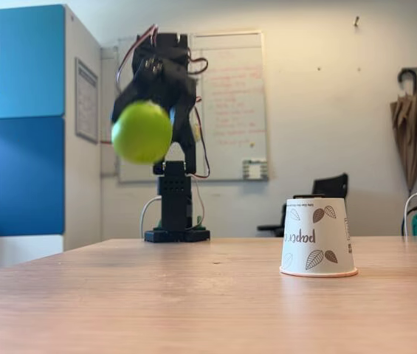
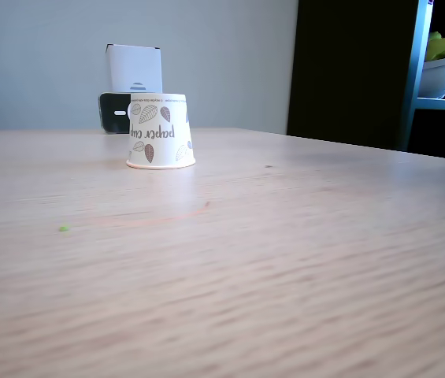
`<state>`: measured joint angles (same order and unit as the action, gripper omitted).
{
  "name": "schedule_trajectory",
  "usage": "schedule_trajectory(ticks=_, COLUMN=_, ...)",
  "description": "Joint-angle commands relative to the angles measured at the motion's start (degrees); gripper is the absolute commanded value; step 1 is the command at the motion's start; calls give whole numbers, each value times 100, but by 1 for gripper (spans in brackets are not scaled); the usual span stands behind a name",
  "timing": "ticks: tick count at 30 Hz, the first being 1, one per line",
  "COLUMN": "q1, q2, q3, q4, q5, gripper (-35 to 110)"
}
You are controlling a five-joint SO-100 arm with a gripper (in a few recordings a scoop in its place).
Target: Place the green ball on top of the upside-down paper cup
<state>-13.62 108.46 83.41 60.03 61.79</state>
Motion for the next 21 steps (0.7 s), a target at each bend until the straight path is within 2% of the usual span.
schedule_trajectory(ticks=1, q1=-483, q2=-185, q3=-369, q4=-782, q5=0, gripper=25)
schedule_trajectory(ticks=11, q1=-1424, q2=-1960, q3=-404, q4=-2769, q5=114, gripper=25)
schedule_trajectory(ticks=17, q1=-1626, q2=-2452, q3=-316, q4=-2760, q5=264, gripper=25)
schedule_trajectory(ticks=21, q1=-1696, q2=-2672, q3=-237, q4=-2408, q5=396, gripper=25)
